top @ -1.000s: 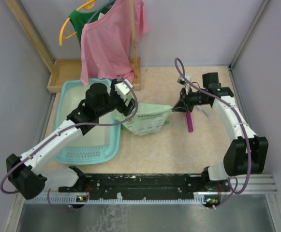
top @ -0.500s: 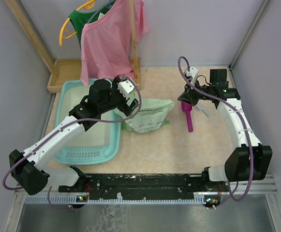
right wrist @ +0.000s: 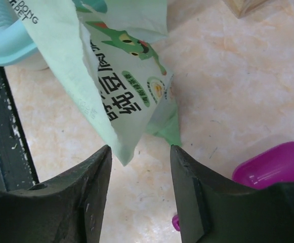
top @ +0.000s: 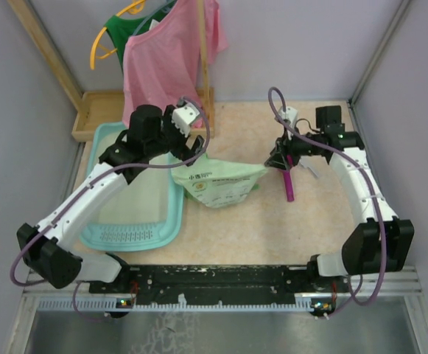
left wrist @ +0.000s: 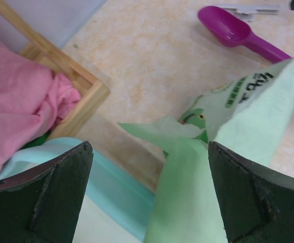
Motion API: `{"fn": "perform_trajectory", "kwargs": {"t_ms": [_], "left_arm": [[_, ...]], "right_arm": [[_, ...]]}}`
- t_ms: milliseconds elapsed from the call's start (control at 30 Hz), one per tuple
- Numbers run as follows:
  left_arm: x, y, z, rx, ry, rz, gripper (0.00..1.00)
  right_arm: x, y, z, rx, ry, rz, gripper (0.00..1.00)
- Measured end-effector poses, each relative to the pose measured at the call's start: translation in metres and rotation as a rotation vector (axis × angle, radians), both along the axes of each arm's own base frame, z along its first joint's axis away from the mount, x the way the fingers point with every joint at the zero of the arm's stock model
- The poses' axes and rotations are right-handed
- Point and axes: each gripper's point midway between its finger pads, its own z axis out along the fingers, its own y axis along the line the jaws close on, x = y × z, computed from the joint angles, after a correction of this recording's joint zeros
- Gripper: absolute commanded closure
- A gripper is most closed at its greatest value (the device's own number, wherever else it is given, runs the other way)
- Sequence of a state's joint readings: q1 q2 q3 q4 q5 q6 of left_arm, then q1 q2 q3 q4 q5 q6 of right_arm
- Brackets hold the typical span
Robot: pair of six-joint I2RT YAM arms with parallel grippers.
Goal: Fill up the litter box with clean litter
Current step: Open the cat litter bag at the center of the board.
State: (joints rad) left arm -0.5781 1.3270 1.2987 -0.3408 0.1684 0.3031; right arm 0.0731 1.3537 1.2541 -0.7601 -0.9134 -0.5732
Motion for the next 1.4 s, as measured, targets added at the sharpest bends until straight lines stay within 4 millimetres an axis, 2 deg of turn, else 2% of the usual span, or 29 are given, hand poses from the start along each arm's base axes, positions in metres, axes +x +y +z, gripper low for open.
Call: {"fn": "perform_trajectory", "kwargs": {"t_ms": [100,233,300,400,600,733,867,1033,1233,1400], "left_arm": [[-0.012,-0.007,-0.009,0.008,0.078,-0.062,0.0],[-0.041,-0.002,-0.026,0.007,0.167,-0.108,0.0],[-0.052,0.004,-0.024,0.006,0.176,-0.108,0.0],[-0.053,0.011,-0.012,0.005,0.135,-0.092,0.0],[-0.039,0.024,-0.016,0.073,0.087,-0.027,0.0],[-0.021,0.031,-0.03,0.114,0.095,-0.009,0.0],[0.002,0.048,-0.046,0.106,0.145,0.03,0.0],[0.015,0.062,-0.027,-0.042,0.188,0.012,0.0],[0.01,0.045,-0.002,-0.311,0.318,-0.17,0.0],[0.017,0.054,-0.014,-0.44,0.463,-0.196,0.0]], "right_arm": [[-0.006,0.005,0.002,-0.017,0.035,0.054,0.41],[-0.027,0.003,-0.009,-0.035,0.072,0.085,0.35],[-0.038,0.002,-0.014,-0.038,0.079,0.085,0.35],[-0.045,0.002,-0.012,-0.037,0.066,0.087,0.35],[-0.042,0.003,-0.01,-0.033,0.057,0.098,0.36],[-0.043,0.003,-0.01,-0.034,0.054,0.103,0.37],[-0.042,0.003,-0.011,-0.039,0.045,0.108,0.37],[-0.041,0.001,-0.012,-0.059,0.026,0.109,0.38],[-0.041,-0.001,-0.012,-0.076,0.003,0.114,0.39],[-0.042,-0.002,-0.016,-0.085,-0.002,0.117,0.39]]}}
